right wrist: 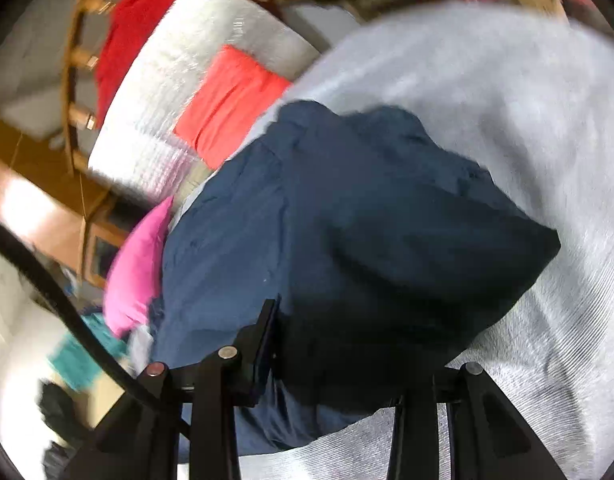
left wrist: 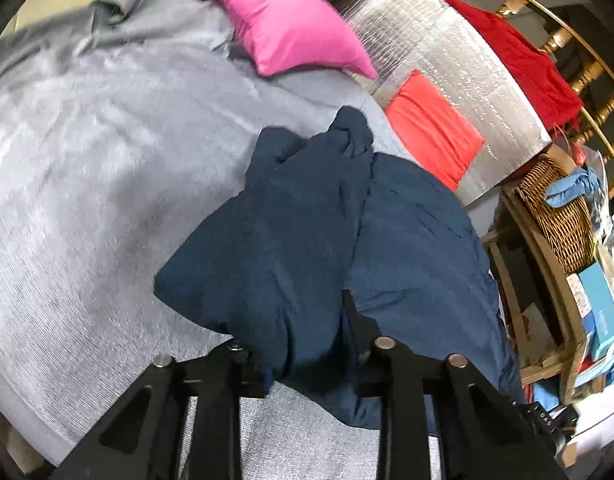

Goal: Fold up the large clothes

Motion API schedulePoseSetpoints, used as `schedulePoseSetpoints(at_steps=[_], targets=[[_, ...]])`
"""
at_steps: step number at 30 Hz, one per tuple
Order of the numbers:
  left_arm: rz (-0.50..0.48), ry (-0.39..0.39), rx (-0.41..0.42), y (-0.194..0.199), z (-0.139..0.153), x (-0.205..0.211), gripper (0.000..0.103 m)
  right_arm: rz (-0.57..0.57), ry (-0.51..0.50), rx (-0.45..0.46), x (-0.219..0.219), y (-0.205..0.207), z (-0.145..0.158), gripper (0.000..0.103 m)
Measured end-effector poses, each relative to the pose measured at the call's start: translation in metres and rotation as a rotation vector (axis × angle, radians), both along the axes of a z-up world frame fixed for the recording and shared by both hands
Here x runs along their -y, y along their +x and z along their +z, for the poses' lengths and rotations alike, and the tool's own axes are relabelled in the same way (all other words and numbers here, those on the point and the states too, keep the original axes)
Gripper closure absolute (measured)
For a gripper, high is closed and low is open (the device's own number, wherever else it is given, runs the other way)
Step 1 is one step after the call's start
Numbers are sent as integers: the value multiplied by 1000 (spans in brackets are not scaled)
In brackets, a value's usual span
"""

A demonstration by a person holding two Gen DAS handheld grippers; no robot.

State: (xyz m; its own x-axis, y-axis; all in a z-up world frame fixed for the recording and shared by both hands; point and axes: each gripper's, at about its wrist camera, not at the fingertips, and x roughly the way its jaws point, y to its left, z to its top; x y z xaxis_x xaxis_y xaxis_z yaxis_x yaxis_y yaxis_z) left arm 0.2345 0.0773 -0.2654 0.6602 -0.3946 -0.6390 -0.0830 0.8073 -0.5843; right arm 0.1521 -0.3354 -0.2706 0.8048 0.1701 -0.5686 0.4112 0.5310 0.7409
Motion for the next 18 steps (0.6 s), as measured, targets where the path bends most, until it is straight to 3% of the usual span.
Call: schedulePoseSetpoints(at_steps=[1, 2, 3, 5, 7, 9, 10, 12, 16, 18], targets=[[7, -9, -20, 2, -3, -1, 62, 2, 18, 0, 3, -3, -2, 64], [9, -31, -47, 4, -7, -2, 45, 7, 35, 1, 5, -2, -4, 64], [11, -53, -81, 7, -12, -4, 25, 15, 59, 1, 6, 1, -6, 57], [14, -122, -101, 9, -19, -7, 24, 3, 150, 4, 10, 4, -17, 46], [16, -146, -76, 8, -16, -8, 26, -11, 241, 29, 16, 3, -27, 46], [-7, -145, -40, 9, -10, -5, 53, 3, 232, 34, 17, 4, -24, 50], [-4, -119, -26, 8, -7, -4, 56, 5, 214, 37, 15, 3, -22, 55], [8, -131, -9, 6, -6, -6, 74, 6, 149, 53, 11, 1, -14, 62], [-4, -137, 41, 0, 5, -8, 81, 20, -81, 75, -11, 2, 19, 68], [-11, -138, 54, -4, 11, -10, 82, 25, -140, 82, -18, 1, 28, 68]])
